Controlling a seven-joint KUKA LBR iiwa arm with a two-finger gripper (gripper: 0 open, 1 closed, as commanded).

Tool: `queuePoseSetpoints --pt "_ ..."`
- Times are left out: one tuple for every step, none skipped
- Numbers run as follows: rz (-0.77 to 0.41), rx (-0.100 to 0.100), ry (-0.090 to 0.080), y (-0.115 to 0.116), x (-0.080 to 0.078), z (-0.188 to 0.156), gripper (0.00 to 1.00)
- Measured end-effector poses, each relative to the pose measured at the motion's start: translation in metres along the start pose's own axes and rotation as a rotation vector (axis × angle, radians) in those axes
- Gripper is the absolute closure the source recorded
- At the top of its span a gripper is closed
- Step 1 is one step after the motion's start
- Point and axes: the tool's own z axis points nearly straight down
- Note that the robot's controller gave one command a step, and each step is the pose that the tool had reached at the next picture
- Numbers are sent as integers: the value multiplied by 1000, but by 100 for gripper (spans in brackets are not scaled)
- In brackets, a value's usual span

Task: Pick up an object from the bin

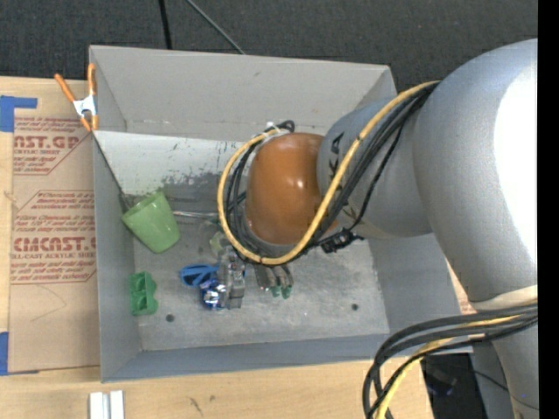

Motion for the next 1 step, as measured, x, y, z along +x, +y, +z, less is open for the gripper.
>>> queuePoseSetpoints --pt "-12 1 -5 3 33 -87 100"
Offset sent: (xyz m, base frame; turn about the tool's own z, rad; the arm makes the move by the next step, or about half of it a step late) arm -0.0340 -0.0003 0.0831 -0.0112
